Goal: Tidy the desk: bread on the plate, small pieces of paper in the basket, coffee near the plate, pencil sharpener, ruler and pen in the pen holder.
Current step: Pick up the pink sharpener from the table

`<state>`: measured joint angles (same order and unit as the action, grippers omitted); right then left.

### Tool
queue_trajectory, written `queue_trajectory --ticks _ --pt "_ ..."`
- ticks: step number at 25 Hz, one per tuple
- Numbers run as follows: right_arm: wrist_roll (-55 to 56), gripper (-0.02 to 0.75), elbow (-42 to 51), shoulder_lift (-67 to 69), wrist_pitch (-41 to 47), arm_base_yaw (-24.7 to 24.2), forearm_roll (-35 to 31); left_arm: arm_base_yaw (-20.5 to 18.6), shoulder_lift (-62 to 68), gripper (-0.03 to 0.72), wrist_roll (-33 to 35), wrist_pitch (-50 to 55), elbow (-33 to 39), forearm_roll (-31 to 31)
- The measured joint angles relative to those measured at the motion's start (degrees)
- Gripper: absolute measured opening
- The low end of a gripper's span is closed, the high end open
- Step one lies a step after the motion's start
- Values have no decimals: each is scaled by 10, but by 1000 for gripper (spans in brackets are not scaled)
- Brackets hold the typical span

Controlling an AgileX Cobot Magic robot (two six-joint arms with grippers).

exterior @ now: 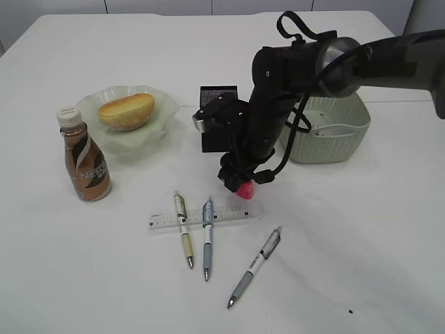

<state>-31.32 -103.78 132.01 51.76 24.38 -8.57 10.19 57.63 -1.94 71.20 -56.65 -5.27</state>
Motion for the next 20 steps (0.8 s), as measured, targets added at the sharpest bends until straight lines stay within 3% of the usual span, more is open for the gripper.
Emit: queue_trajectory --ticks 20 --pt "-1 419 0 22 -5 0 7 0 0 433 0 0 0 23"
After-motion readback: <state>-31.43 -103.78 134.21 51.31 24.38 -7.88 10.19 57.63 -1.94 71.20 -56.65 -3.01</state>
